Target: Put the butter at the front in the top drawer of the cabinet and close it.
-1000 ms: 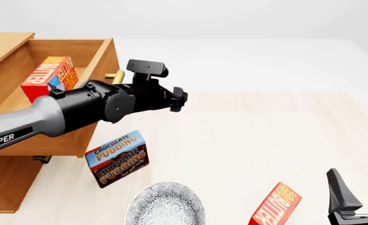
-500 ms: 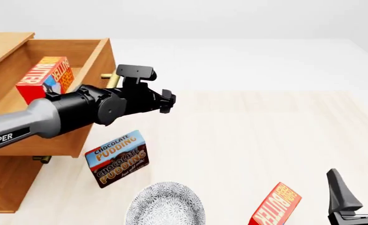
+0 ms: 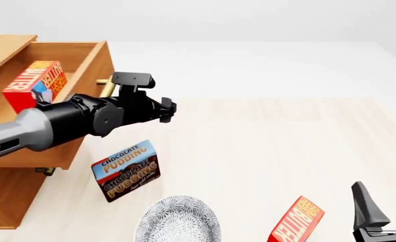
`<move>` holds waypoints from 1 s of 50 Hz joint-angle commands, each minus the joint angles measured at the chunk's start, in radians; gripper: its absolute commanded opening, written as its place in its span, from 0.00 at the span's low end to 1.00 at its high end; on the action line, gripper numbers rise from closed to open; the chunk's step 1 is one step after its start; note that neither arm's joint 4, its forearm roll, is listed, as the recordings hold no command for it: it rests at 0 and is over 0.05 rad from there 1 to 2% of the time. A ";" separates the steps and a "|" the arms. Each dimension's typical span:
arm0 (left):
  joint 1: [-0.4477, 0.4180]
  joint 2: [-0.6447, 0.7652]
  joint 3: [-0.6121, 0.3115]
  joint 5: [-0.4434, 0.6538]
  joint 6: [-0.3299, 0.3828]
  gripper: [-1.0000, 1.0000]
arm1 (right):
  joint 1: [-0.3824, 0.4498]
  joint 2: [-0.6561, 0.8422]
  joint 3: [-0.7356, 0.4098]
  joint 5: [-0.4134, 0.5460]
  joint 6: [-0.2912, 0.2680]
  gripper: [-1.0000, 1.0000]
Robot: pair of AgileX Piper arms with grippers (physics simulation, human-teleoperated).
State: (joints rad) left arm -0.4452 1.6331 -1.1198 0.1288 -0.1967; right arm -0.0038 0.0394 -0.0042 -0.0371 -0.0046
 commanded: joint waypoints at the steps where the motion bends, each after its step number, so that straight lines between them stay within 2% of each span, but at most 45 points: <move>1: 0.032 -0.026 0.034 0.003 0.005 1.00 | 0.000 -0.003 0.002 0.001 0.001 1.00; 25: 0.114 -0.098 0.098 0.021 0.039 1.00 | 0.001 -0.003 0.002 0.001 0.001 1.00; 50: 0.209 -0.133 0.093 0.061 0.089 1.00 | 0.001 -0.011 0.002 0.010 0.001 1.00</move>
State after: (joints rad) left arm -0.2764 1.5231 -1.0260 0.1696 -0.1285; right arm -0.0037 0.0332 -0.0048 -0.0307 -0.0045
